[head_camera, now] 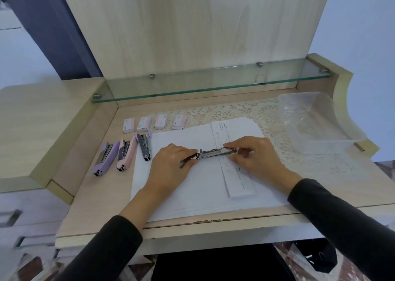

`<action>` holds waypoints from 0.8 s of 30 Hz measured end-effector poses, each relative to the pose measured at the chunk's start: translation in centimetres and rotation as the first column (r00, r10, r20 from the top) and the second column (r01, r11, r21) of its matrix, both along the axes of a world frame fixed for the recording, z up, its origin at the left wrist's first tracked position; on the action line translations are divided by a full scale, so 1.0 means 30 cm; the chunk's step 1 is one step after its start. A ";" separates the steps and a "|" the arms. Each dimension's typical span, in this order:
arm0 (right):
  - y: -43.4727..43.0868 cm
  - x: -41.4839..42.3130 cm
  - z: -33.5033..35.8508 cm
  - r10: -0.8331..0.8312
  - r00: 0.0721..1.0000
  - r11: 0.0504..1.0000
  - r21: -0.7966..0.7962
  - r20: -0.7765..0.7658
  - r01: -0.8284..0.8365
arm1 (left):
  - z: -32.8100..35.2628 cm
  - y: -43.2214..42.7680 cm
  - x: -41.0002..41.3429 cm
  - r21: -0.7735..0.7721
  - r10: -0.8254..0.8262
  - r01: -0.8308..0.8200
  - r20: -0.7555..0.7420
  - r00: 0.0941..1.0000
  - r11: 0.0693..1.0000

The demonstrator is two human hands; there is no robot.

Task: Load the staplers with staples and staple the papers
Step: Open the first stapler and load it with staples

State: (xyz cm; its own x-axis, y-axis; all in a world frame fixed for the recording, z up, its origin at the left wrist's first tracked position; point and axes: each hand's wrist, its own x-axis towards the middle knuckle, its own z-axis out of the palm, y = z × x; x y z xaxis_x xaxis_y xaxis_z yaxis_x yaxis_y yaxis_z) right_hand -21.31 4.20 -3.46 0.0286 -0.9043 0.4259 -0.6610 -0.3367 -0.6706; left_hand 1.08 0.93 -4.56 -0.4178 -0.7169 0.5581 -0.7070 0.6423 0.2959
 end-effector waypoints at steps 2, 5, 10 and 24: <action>0.007 -0.016 0.006 0.024 0.999 0.999 -0.027 0.026 -0.024 | -0.007 -0.004 0.000 0.025 0.005 -0.004 -0.030 1.000 1.000; 0.016 -0.045 0.014 0.050 0.998 0.996 -0.074 -0.046 -0.053 | -0.012 -0.014 0.000 0.026 -0.019 0.020 -0.044 0.999 0.999; 0.021 -0.043 0.010 0.013 0.969 0.984 -0.171 -0.248 -0.057 | -0.005 -0.013 0.005 -0.009 -0.044 0.044 -0.039 0.998 0.999; 0.032 -0.024 0.019 -0.056 0.913 0.968 -0.247 -0.403 -0.049 | -0.014 -0.020 0.008 -0.042 -0.056 0.054 -0.040 0.998 0.998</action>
State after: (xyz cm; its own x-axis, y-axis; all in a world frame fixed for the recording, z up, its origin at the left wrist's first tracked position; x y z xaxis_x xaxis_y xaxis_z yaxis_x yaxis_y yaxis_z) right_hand -22.03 5.15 -2.91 0.2429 -0.7722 0.5872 -0.8580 -0.4534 -0.2414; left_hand 1.31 0.35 -4.97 -0.4320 -0.6698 0.6039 -0.6577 0.6922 0.2972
